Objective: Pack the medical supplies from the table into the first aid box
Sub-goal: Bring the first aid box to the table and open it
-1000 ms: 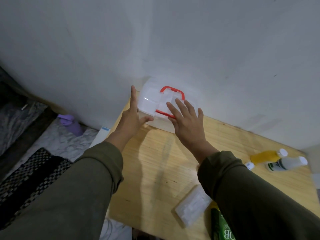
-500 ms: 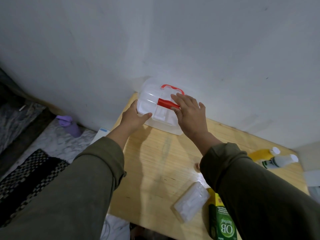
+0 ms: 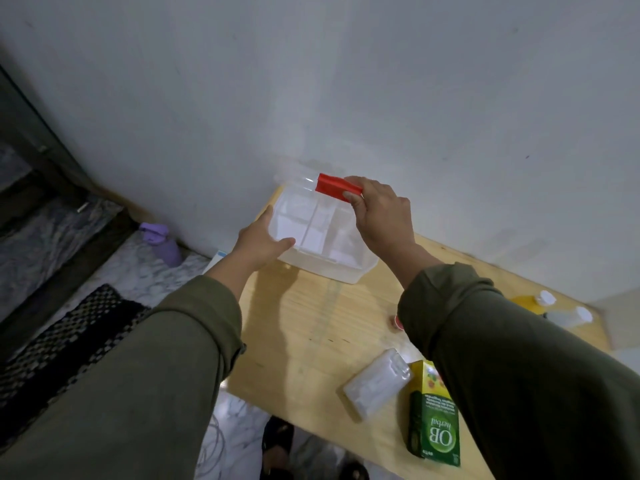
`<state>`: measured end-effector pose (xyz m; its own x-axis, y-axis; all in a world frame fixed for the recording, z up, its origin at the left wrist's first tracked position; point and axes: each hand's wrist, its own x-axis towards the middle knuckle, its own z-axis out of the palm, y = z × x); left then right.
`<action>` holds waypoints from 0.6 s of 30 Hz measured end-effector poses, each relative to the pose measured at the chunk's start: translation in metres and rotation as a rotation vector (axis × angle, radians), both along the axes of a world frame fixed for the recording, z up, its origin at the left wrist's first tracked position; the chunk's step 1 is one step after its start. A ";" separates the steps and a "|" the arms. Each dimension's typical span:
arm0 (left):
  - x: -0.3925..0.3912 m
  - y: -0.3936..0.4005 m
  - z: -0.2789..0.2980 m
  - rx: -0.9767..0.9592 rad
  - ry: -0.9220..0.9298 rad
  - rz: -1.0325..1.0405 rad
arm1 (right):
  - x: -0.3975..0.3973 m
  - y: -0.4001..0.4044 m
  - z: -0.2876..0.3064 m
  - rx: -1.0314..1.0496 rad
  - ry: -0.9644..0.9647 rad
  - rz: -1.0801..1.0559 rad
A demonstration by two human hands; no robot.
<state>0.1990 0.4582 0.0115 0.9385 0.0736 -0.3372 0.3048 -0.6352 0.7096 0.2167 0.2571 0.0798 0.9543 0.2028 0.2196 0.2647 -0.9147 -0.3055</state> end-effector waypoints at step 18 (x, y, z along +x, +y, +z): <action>0.020 0.008 0.011 0.141 0.057 -0.177 | 0.087 -0.012 0.022 0.059 -0.247 -0.239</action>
